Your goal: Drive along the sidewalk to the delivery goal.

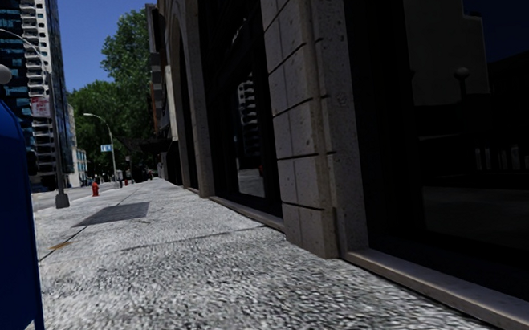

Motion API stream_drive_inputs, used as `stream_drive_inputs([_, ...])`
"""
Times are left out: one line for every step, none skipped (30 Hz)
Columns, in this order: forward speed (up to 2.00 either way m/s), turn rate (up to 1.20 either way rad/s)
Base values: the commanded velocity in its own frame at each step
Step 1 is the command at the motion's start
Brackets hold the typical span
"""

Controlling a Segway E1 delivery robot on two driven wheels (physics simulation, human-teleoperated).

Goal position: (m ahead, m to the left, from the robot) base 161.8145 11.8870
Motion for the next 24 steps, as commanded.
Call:
stream_drive_inputs([1.10,0.48])
stream_drive_inputs([1.10,0.48])
stream_drive_inputs([1.10,0.48])
stream_drive_inputs([1.10,0.48])
stream_drive_inputs([1.10,0.48])
stream_drive_inputs([1.10,0.48])
stream_drive_inputs([1.10,0.48])
stream_drive_inputs([1.10,0.48])
stream_drive_inputs([1.10,0.48])
stream_drive_inputs([1.10,0.48])
stream_drive_inputs([1.10,0.48])
stream_drive_inputs([1.10,0.48])
stream_drive_inputs([1.10,0.48])
stream_drive_inputs([1.10,0.48])
stream_drive_inputs([1.10,0.48])
stream_drive_inputs([1.10,0.48])
stream_drive_inputs([1.10,0.48])
stream_drive_inputs([1.10,0.48])
stream_drive_inputs([1.10,0.48])
stream_drive_inputs([1.10,0.48])
stream_drive_inputs([1.11,0.48])
stream_drive_inputs([1.11,0.48])
stream_drive_inputs([1.15,0.48])
stream_drive_inputs([1.20,0.48])
